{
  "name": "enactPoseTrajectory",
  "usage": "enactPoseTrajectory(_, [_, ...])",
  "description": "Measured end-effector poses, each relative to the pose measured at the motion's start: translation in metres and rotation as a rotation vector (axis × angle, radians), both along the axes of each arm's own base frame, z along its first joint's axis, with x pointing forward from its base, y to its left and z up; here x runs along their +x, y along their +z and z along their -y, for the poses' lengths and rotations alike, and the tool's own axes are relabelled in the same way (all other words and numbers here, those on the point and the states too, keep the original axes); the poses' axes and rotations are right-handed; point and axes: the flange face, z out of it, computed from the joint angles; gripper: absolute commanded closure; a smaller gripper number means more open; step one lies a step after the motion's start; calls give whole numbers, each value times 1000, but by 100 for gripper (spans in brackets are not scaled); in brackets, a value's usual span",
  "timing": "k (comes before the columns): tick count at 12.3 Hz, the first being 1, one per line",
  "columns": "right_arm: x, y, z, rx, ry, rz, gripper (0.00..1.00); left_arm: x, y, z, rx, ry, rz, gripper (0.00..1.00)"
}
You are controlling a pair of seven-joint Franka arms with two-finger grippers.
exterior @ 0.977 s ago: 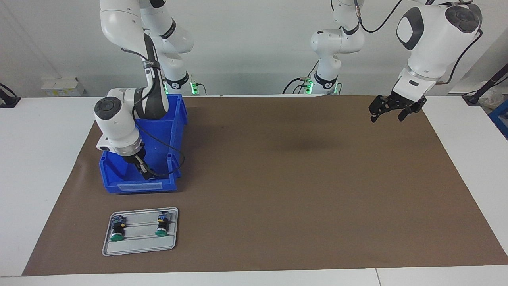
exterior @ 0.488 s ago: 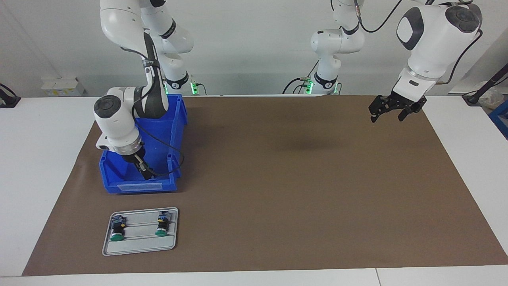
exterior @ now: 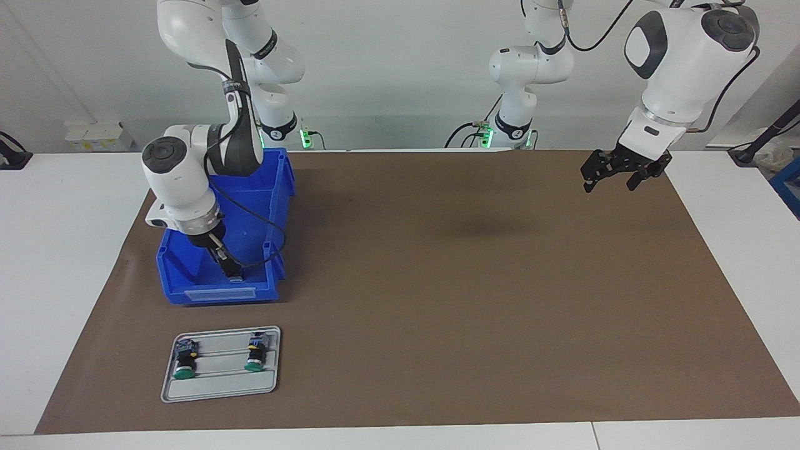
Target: Place and press button with both arms
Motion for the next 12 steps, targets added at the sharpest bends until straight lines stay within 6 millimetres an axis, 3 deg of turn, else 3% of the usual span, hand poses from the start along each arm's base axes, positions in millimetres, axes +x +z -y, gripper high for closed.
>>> enactPoseTrajectory(5, [-10,61,-5,13,247,40,1,0,0,0,0,0,0,0])
enactPoseTrajectory(9, [-2,148,-39,7,311,67,1,0,0,0,0,0,0,0])
enactPoseTrajectory(12, [-5,199,-62,1,410,73,1,0,0,0,0,0,0,0])
